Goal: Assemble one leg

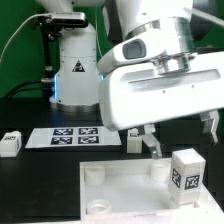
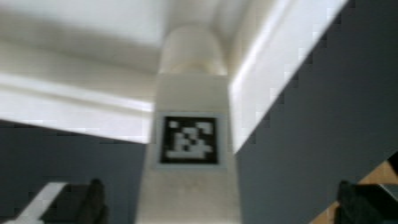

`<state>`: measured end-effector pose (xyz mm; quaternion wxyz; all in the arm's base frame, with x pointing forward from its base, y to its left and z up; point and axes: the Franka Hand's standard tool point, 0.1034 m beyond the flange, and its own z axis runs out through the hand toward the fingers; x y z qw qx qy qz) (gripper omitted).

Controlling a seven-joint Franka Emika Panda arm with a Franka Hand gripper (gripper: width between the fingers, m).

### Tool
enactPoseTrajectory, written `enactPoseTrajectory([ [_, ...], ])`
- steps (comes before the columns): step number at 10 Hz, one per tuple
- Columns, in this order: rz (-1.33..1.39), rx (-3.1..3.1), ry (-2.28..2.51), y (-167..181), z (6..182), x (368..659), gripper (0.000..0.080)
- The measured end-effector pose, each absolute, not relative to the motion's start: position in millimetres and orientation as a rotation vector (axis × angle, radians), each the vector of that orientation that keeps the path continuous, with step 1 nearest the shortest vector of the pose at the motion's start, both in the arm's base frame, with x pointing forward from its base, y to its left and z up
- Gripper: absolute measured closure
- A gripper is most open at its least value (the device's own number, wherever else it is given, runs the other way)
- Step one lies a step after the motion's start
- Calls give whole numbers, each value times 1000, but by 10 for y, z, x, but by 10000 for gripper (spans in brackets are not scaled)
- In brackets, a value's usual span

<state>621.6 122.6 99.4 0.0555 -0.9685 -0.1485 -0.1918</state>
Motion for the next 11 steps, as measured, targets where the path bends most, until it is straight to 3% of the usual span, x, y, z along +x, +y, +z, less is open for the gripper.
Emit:
enactPoseTrajectory([
  [5,108,-2971,-395,1284,1003,6245,150],
  [11,139,-2959,-430,1151,900,6449,150],
])
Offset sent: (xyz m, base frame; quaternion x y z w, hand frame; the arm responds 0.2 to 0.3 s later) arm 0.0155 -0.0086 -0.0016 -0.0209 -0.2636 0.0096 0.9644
